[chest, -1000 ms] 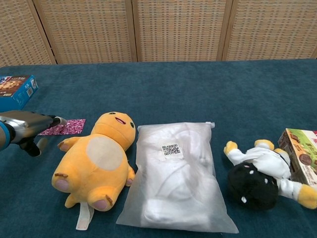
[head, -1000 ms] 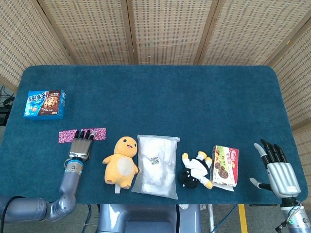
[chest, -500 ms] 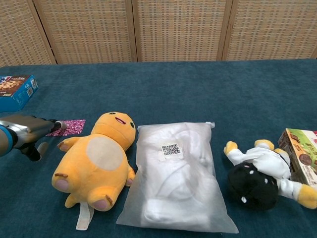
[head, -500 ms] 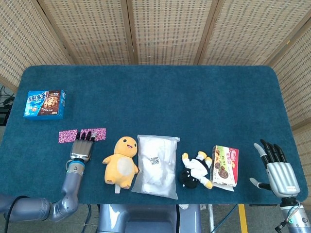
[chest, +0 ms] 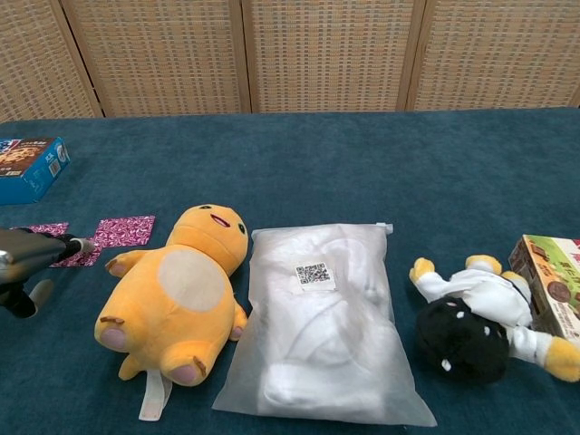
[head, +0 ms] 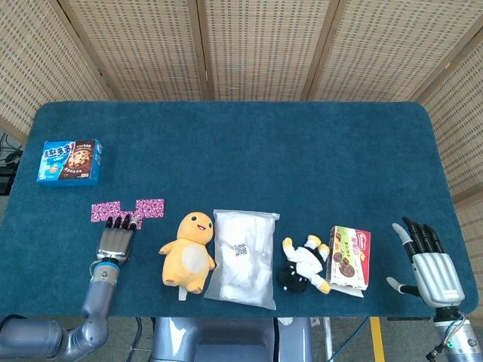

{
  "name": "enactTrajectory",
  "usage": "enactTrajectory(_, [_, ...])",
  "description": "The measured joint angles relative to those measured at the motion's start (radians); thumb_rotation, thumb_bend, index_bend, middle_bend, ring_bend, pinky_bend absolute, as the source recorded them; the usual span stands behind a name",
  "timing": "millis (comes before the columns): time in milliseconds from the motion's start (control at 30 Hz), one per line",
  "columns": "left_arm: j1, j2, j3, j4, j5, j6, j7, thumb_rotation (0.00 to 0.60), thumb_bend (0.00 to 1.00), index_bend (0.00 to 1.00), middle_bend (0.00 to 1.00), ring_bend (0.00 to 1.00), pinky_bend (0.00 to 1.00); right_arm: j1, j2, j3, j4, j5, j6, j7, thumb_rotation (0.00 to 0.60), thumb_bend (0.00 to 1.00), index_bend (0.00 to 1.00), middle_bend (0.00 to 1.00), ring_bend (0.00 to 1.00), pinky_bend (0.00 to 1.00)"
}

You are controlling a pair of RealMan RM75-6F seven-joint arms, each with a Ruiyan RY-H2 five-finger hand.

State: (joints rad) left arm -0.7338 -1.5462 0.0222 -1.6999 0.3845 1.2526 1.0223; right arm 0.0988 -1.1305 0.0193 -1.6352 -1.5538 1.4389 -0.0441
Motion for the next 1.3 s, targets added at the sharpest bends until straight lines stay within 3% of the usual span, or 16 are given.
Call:
enactTrajectory(300, [0.032,0.024,0.030,-0.074,0.072,0.035,-0.022,0.600,0.73,0.00,0.00,0.00,0.00,-0.001,0.000,-0.003,-0.004,-0.008,0.004,-0.002,0.600,0.08,0.00,0.00,0.00,0.00])
enactTrajectory(1167, [0.053,0.038,0.027,-0.166,0.099,0.070,-0.023,0.600,0.72,0.00,0.00,0.00,0.00,-0.005,0.005,-0.005,-0.006,-0.015,0.013,0.007,0.600,0.08,0.00,0.00,0.00,0.00])
enactTrajectory(1233, [0.055,0.043,0.025,-0.173,0.110,0.069,-0.034,0.600,0.69,0.00,0.00,0.00,0.00,-0.005,0.005,-0.004,-0.006,-0.015,0.014,0.008,0.600,0.08,0.00,0.00,0.00,0.00])
enactTrajectory(1300, [0.057,0.049,0.019,-0.180,0.127,0.069,-0.049,0.600,0.58,0.00,0.00,0.00,0.00,-0.005,0.005,-0.005,-0.006,-0.015,0.013,0.007,0.600,0.08,0.00,0.00,0.00,0.00])
